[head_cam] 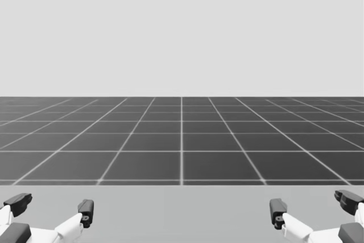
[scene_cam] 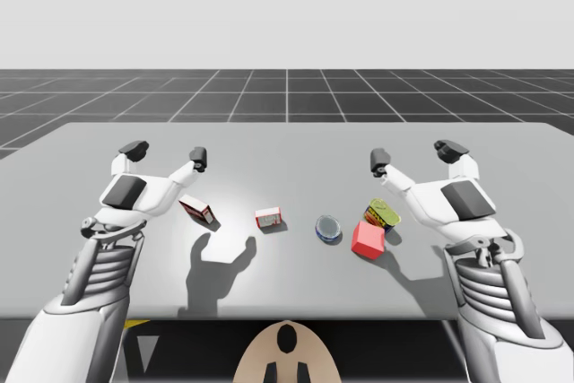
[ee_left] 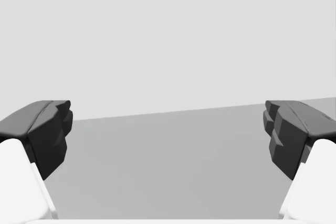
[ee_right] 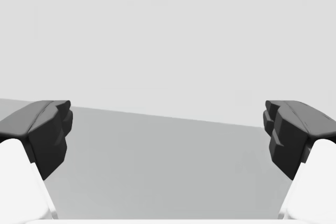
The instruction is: Find the red cube and pick it up.
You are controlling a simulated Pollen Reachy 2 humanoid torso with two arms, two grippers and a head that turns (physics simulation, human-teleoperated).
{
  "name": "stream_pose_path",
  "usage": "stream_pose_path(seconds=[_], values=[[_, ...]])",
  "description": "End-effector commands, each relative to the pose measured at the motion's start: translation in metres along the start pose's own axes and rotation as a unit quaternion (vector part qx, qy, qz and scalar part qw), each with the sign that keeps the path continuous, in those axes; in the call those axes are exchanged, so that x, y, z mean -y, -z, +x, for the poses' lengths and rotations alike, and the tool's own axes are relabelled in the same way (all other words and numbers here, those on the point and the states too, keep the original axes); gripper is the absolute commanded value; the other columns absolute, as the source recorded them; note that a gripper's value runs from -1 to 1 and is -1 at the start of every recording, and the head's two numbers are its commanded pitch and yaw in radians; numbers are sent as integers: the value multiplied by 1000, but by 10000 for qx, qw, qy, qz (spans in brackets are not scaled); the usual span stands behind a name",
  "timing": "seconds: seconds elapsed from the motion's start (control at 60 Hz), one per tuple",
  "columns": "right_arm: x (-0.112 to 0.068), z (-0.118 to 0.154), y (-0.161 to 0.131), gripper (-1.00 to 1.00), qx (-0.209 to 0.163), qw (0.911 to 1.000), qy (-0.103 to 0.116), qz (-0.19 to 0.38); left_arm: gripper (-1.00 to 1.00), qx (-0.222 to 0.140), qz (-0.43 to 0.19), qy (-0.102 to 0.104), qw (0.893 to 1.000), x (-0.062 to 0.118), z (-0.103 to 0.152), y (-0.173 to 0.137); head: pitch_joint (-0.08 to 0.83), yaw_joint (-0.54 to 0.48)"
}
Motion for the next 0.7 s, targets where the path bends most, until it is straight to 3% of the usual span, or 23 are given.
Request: stream_pose_path(seconds=[0.017,0.133,0.4,0.7], values=[[0,-1,-1,-1000,76,9998,-52,-148,-1000,3,-4,16,10000,0,0,0,17,-1],[0,2,-1,-1000,81,9999,2,-77,-1000,9,10,17,10000,0,1,-1,60,-1],[0,1,-1,-1000,52,9999,-43,-94,-1000,35,10,45,10000,-1,1,-1,273,-16],[0,1,0,-1000,38,9999,-106,-99,-1000,128,-33,75,9999,-1,7,-4,504,-124]])
